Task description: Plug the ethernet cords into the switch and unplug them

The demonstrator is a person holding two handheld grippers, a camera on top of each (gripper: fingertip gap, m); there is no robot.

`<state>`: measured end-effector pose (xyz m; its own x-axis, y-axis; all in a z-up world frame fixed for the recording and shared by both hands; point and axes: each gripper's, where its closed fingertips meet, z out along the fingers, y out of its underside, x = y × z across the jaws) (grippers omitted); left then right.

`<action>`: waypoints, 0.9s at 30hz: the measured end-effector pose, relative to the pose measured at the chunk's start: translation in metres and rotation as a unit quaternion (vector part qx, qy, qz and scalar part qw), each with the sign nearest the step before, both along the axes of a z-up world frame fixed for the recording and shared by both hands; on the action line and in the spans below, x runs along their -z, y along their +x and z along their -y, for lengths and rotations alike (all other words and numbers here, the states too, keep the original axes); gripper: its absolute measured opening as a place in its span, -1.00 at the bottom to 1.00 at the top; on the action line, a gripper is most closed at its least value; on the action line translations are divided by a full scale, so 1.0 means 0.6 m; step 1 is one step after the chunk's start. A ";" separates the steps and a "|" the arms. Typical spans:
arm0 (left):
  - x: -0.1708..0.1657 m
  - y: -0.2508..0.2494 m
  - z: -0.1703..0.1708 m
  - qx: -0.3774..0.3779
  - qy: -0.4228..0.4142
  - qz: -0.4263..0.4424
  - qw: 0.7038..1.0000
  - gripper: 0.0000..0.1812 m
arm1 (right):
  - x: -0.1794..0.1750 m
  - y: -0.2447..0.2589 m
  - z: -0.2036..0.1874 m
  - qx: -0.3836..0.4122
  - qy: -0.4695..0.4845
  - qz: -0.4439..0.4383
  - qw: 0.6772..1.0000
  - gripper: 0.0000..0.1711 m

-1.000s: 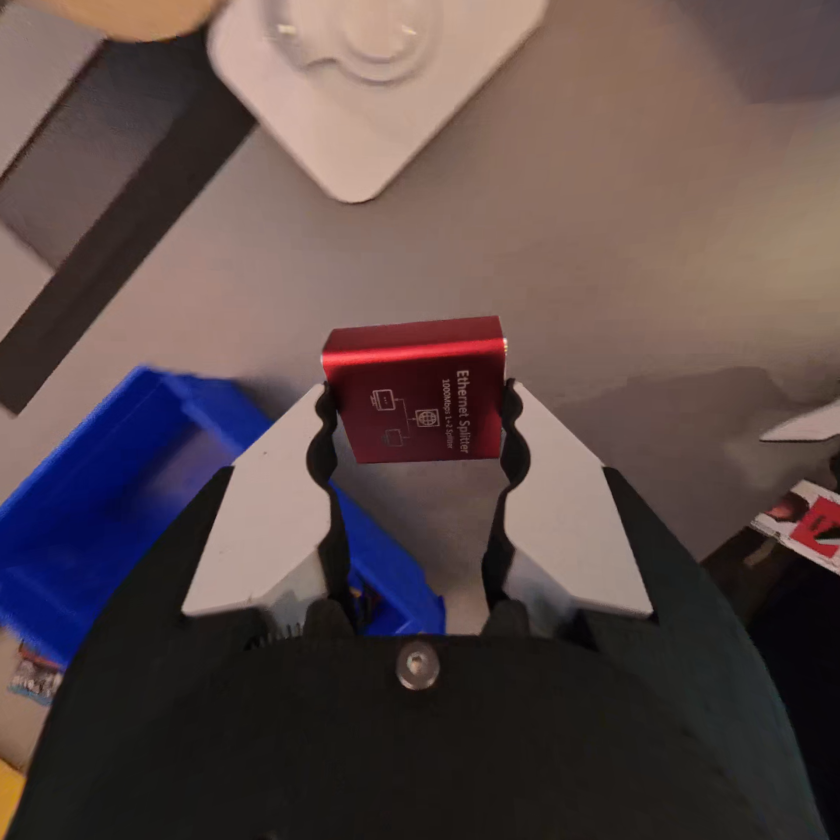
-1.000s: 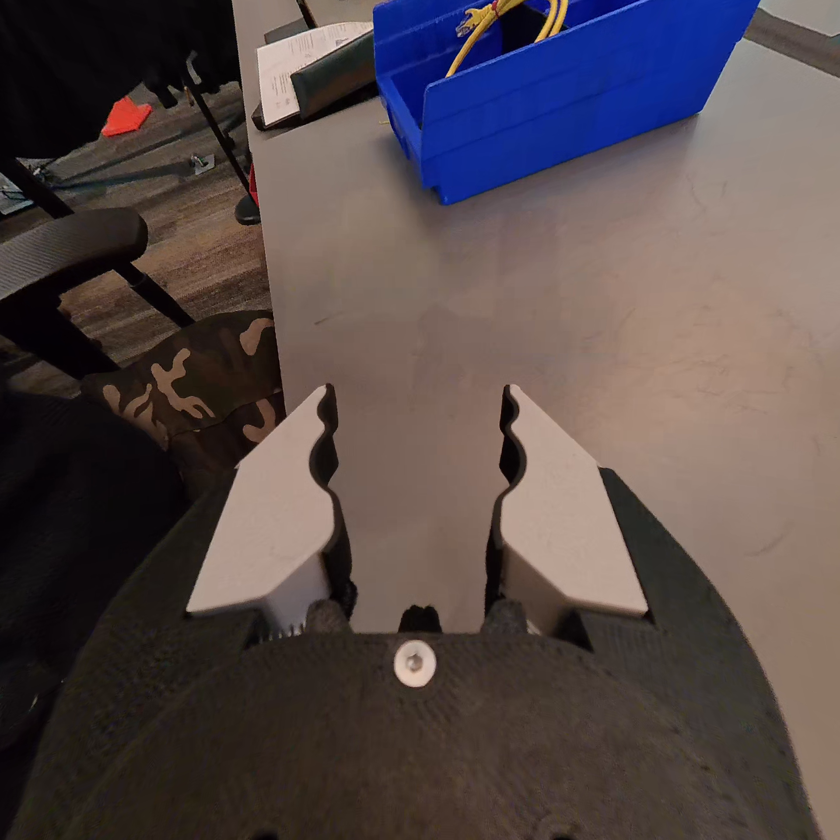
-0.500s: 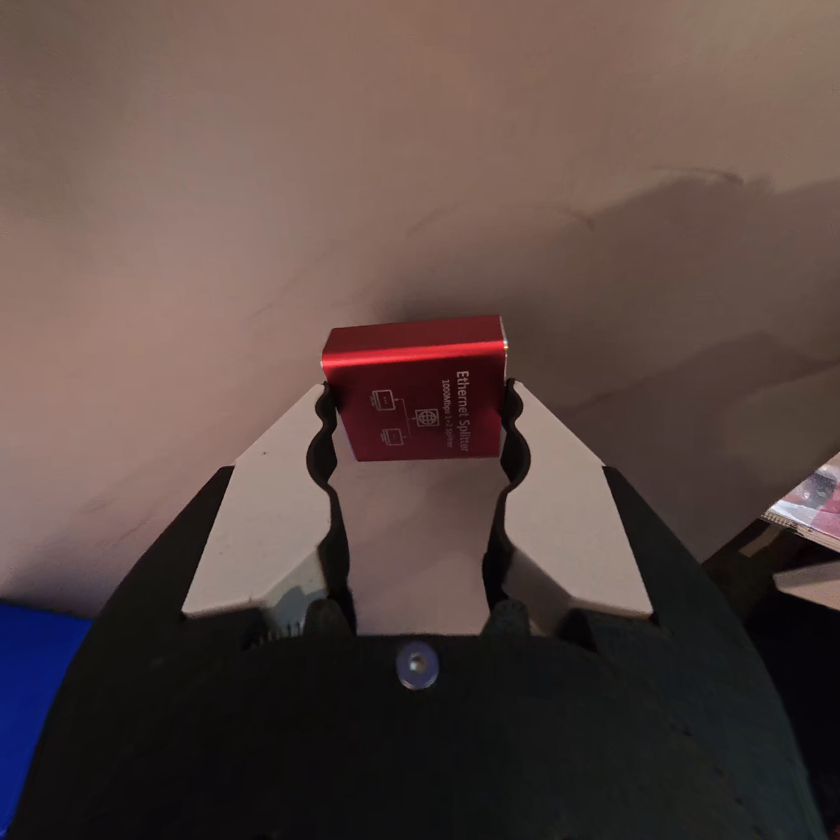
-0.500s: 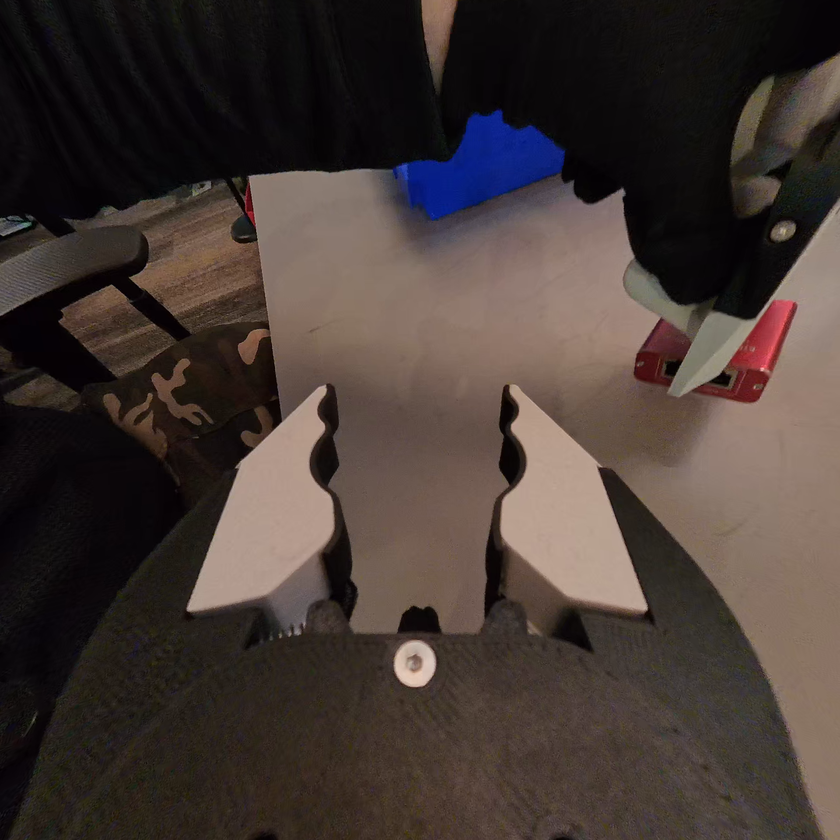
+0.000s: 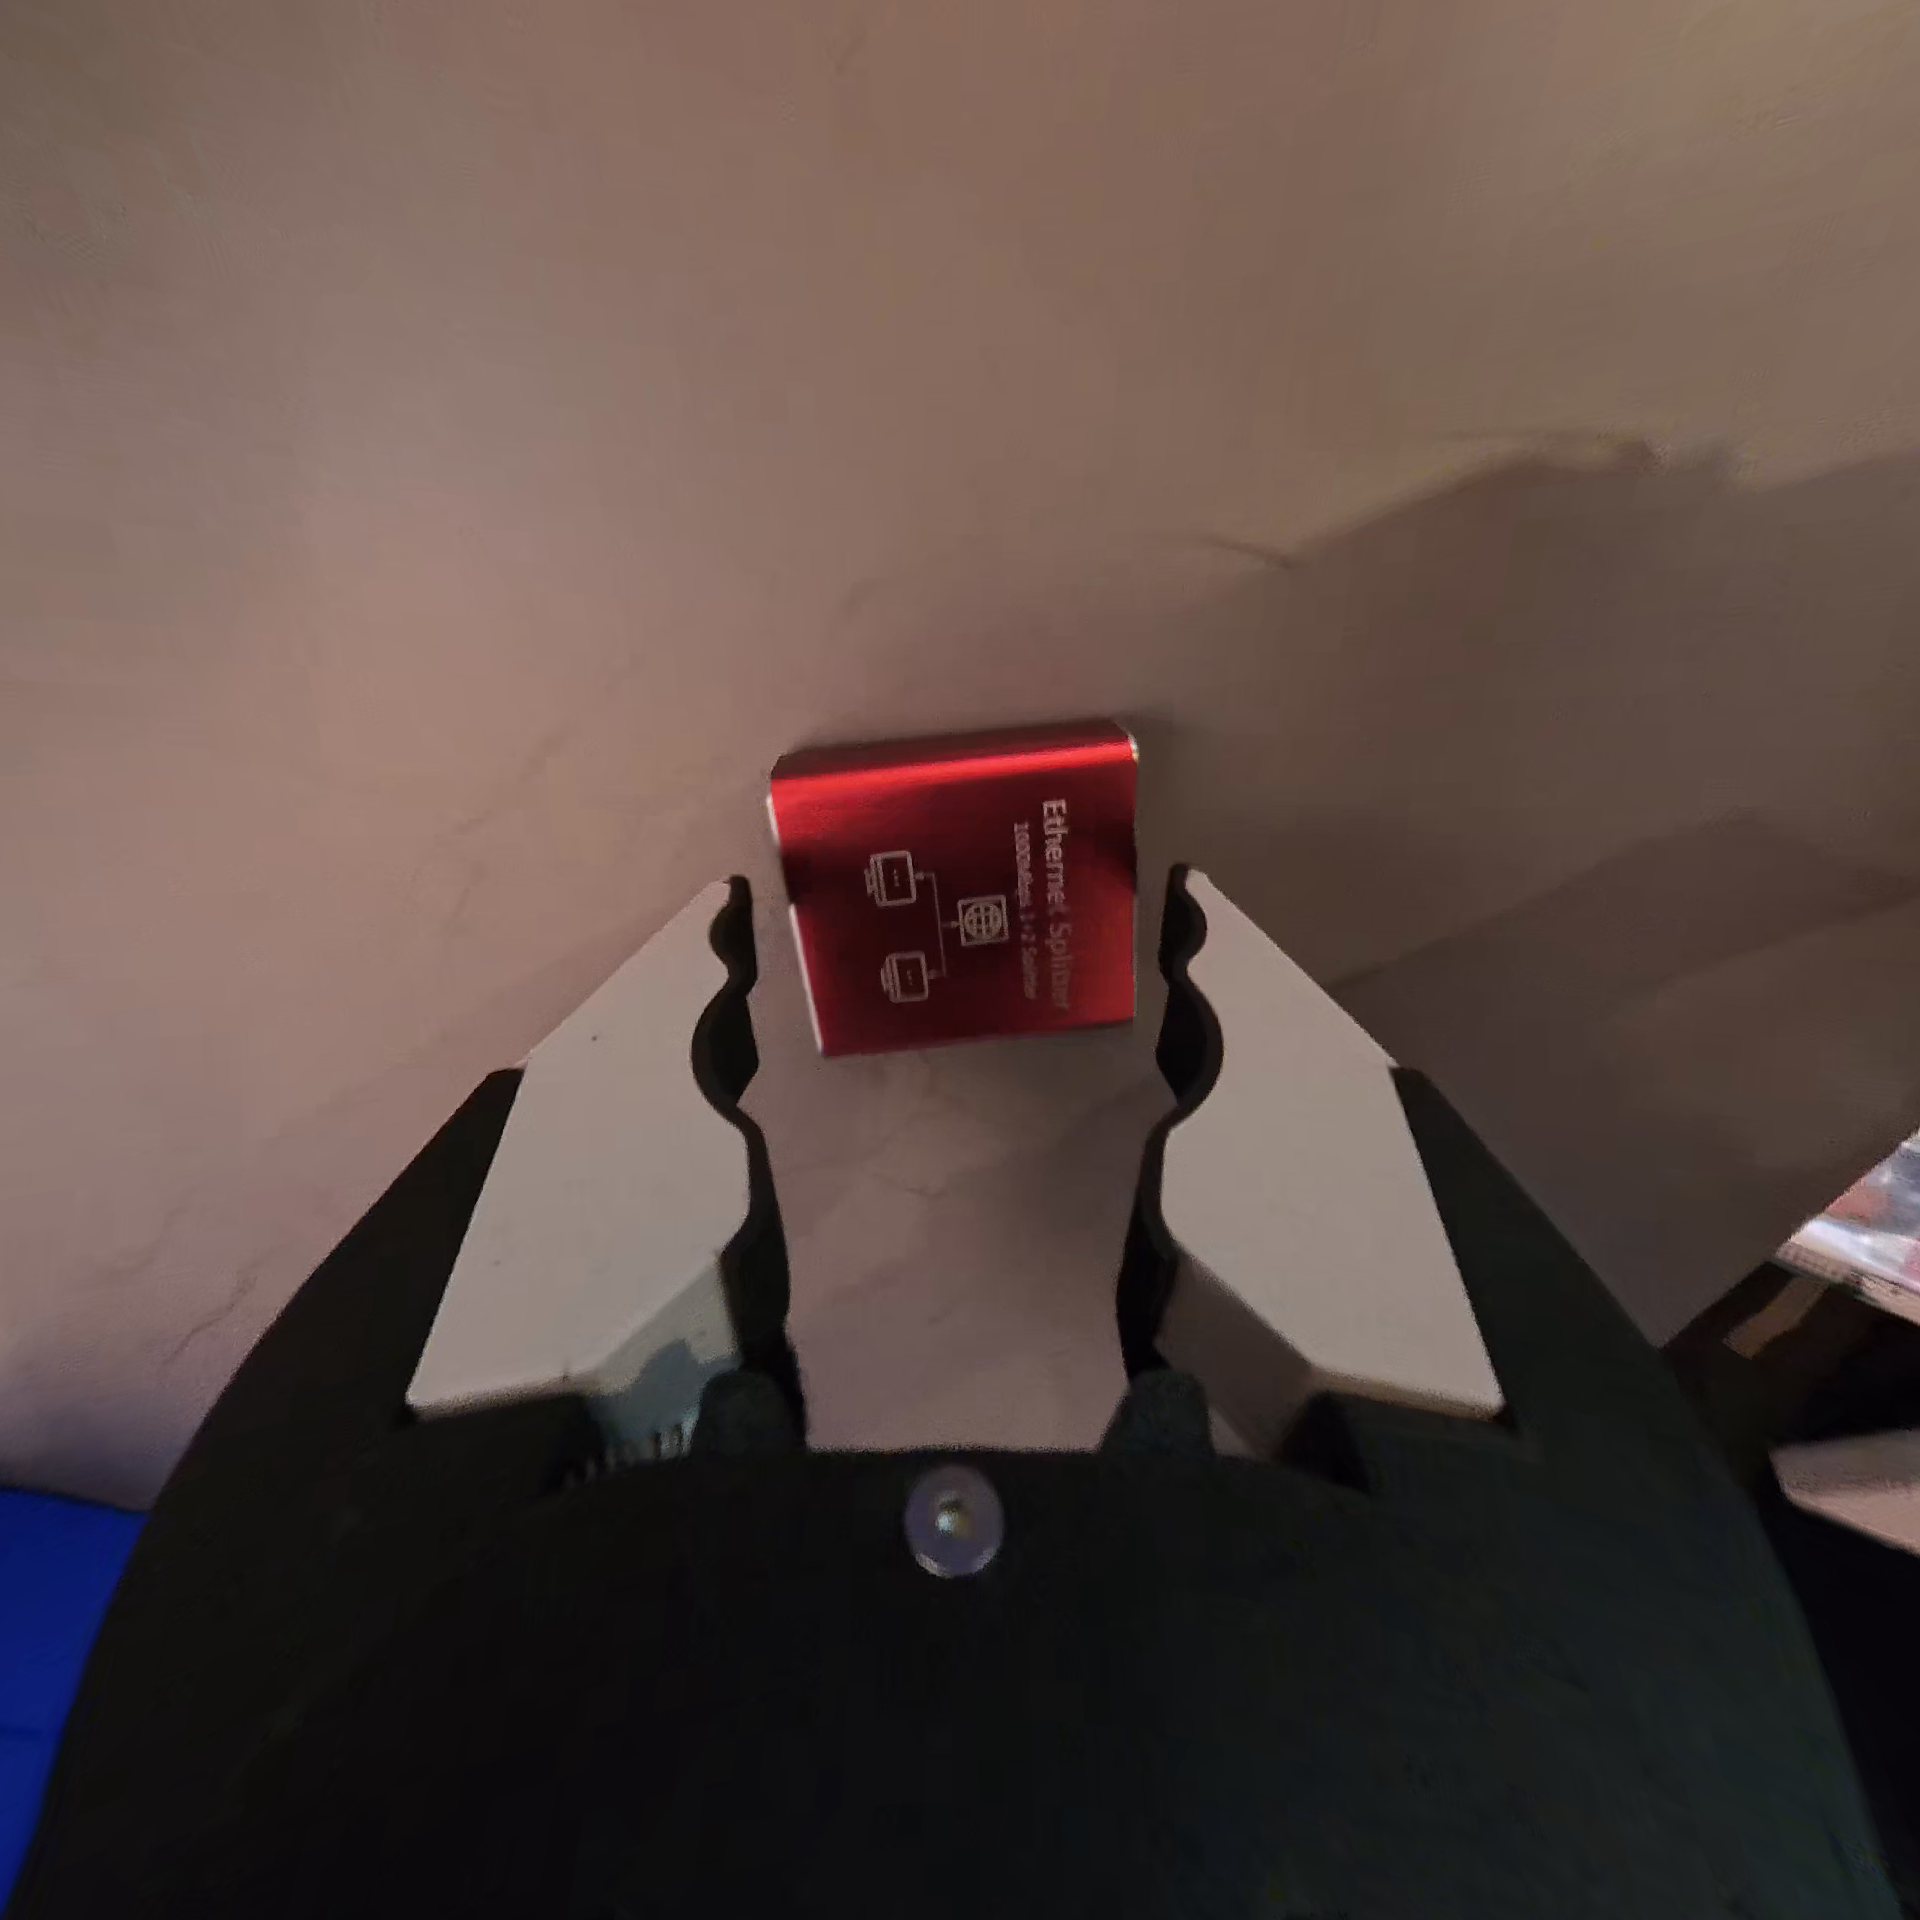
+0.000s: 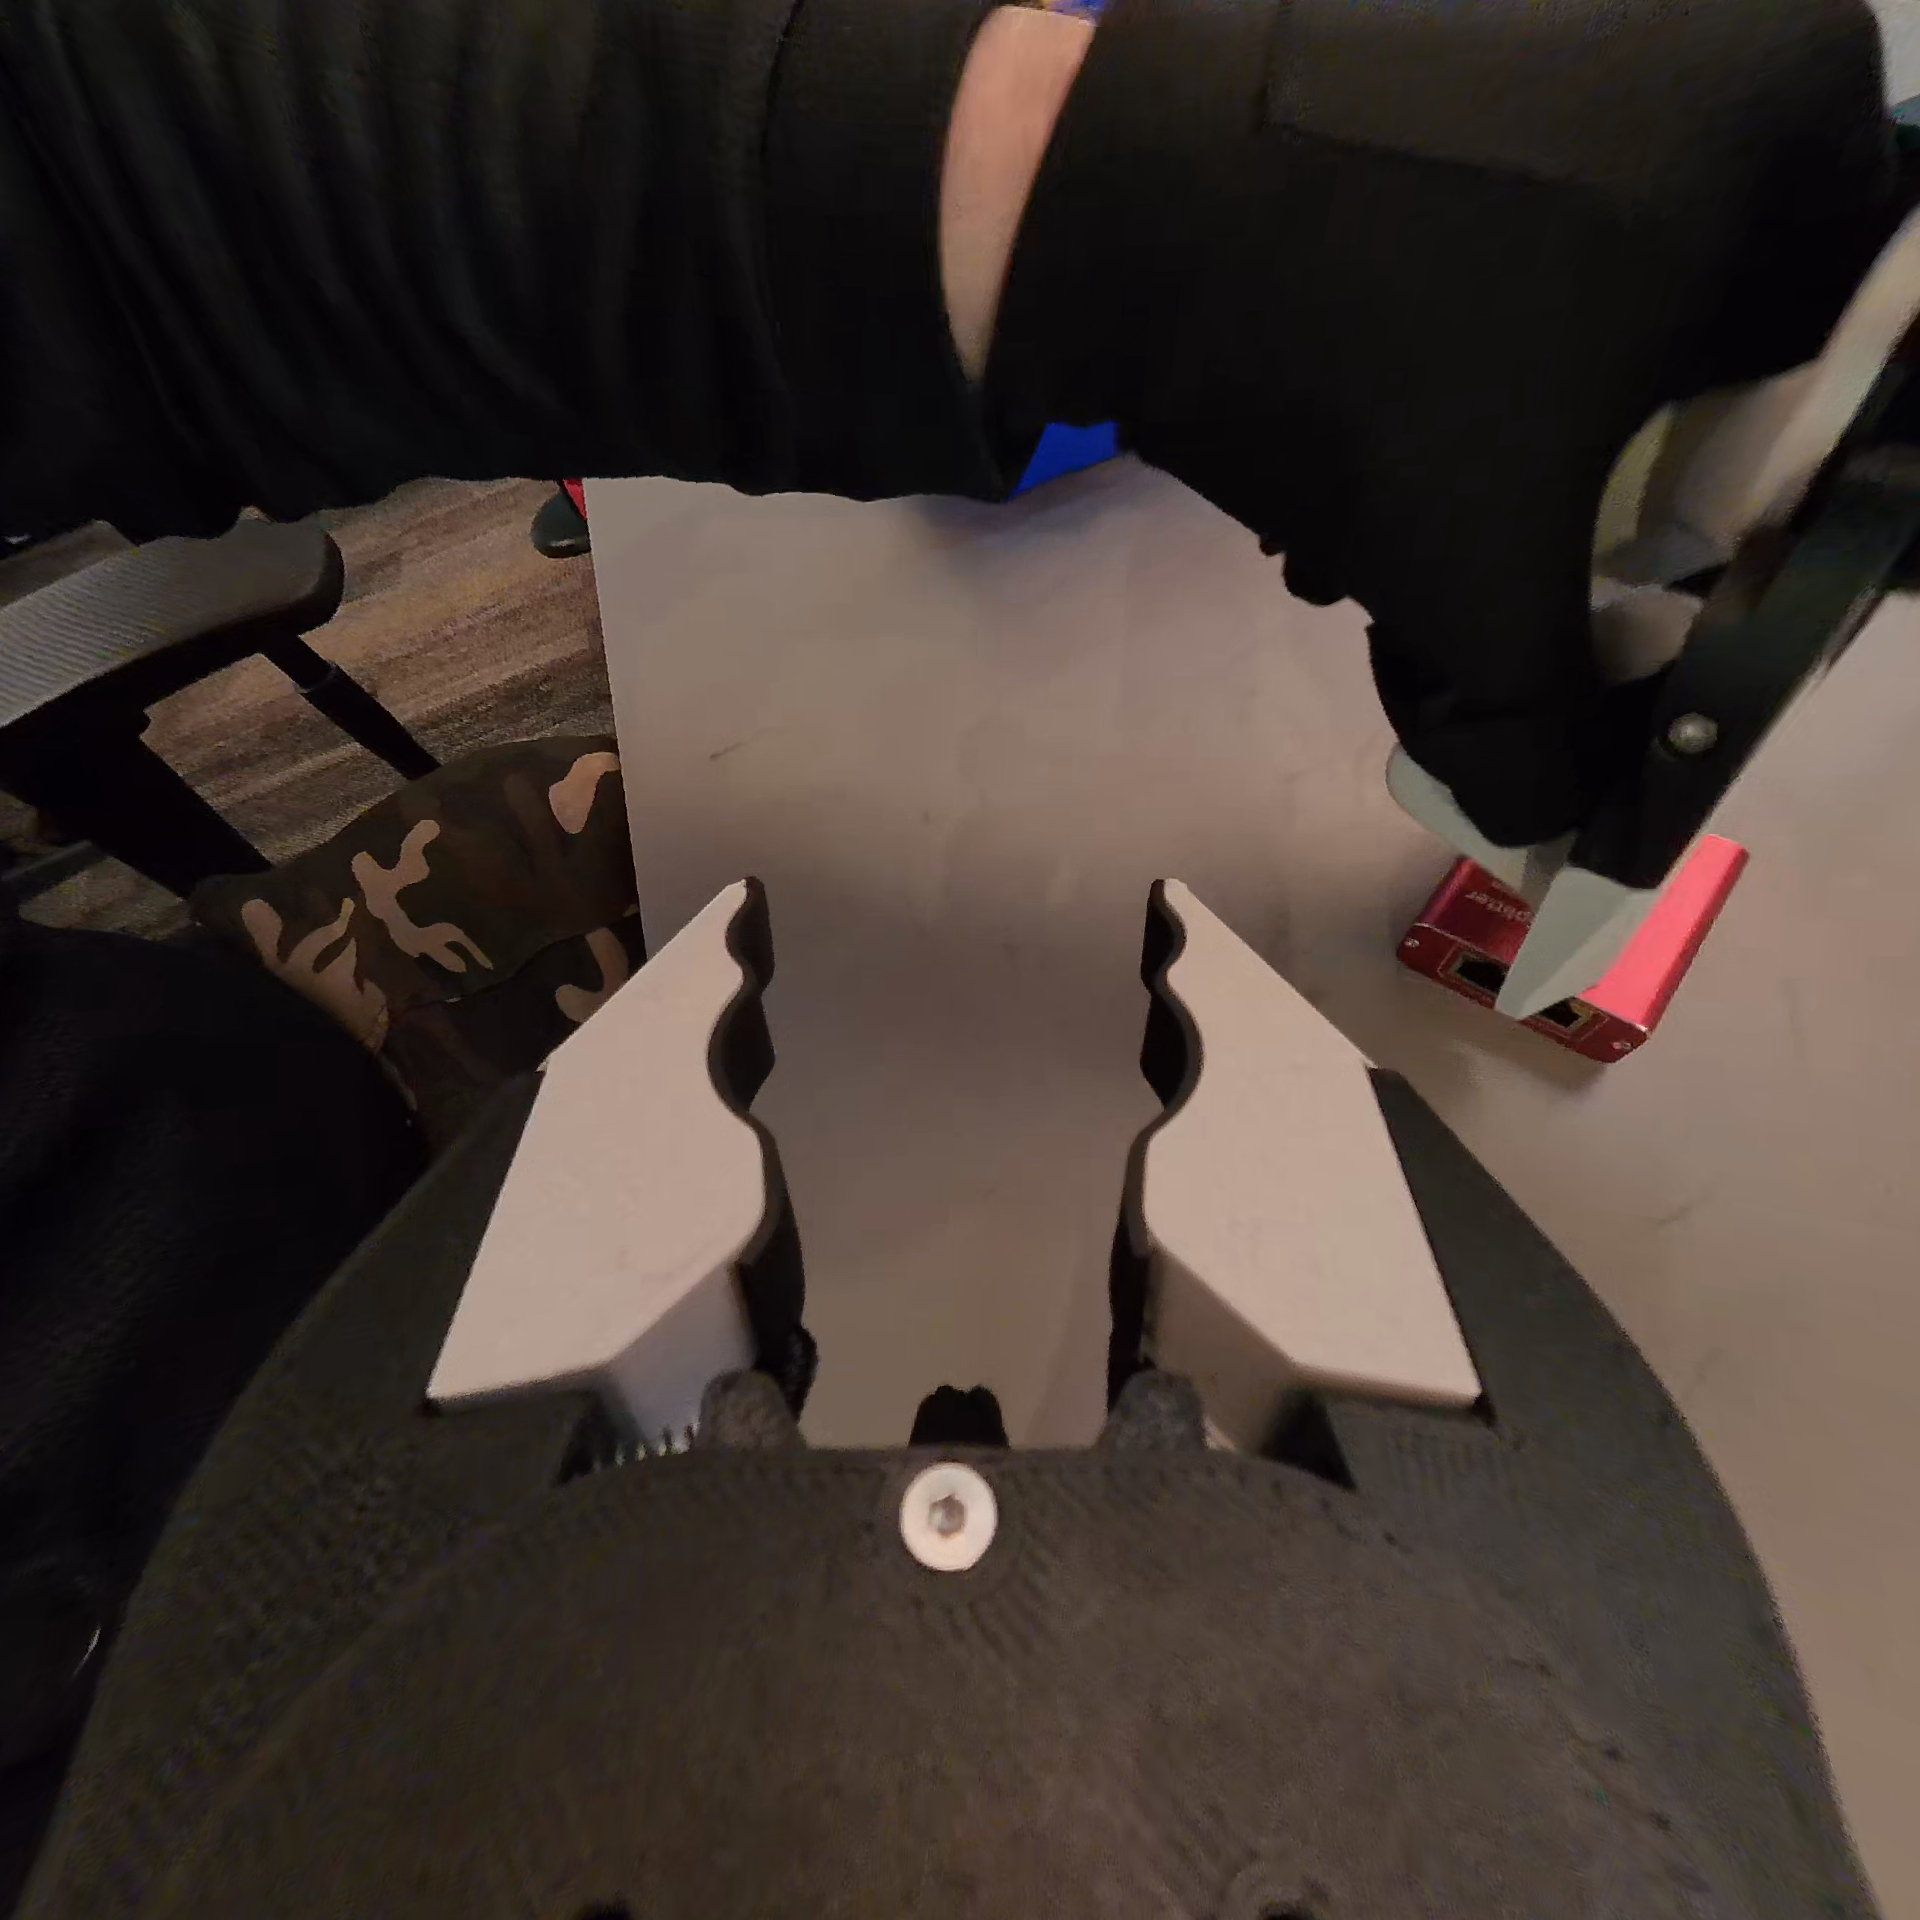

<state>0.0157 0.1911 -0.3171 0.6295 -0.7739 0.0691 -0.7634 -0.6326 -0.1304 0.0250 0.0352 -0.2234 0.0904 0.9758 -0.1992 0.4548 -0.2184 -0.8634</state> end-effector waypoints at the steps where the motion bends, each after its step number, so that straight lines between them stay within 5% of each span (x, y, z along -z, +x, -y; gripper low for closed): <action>1: -0.017 -0.003 0.000 -0.005 0.016 0.013 1.000 -0.17 | -0.001 0.001 -0.001 0.001 0.002 0.000 1.000 -0.17; 5: -0.140 -0.081 -0.013 -0.048 0.172 0.040 0.983 -0.24 | -0.005 0.004 -0.004 0.007 0.002 -0.005 1.000 -0.17; 10: -0.275 -0.353 0.004 -0.195 0.316 0.016 0.928 -0.29 | -0.007 0.000 -0.002 0.001 -0.005 -0.011 1.000 -0.17; 13: -0.273 -0.539 0.029 -0.267 0.350 -0.045 0.897 -0.30 | -0.003 -0.005 0.004 -0.006 -0.008 -0.009 1.000 -0.17; 16: -0.212 -0.660 0.054 -0.292 0.329 -0.100 0.892 -0.30 | 0.002 -0.010 0.009 -0.010 -0.007 -0.002 1.000 -0.17; 22: -0.121 -0.731 0.063 -0.273 0.303 -0.176 0.896 -0.43 | 0.014 -0.012 0.008 -0.005 -0.005 0.013 1.000 -0.17; 27: -0.105 -0.741 0.052 -0.275 0.320 -0.186 0.887 -0.76 | 0.020 -0.012 0.007 -0.003 -0.005 0.019 1.000 -0.18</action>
<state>-0.4291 0.1598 -0.2540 0.8109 -0.1477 -0.5662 -0.4276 -0.8102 -0.4010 0.0178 0.0310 -0.2355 0.0920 0.9744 -0.2050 0.4892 -0.2235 -0.8431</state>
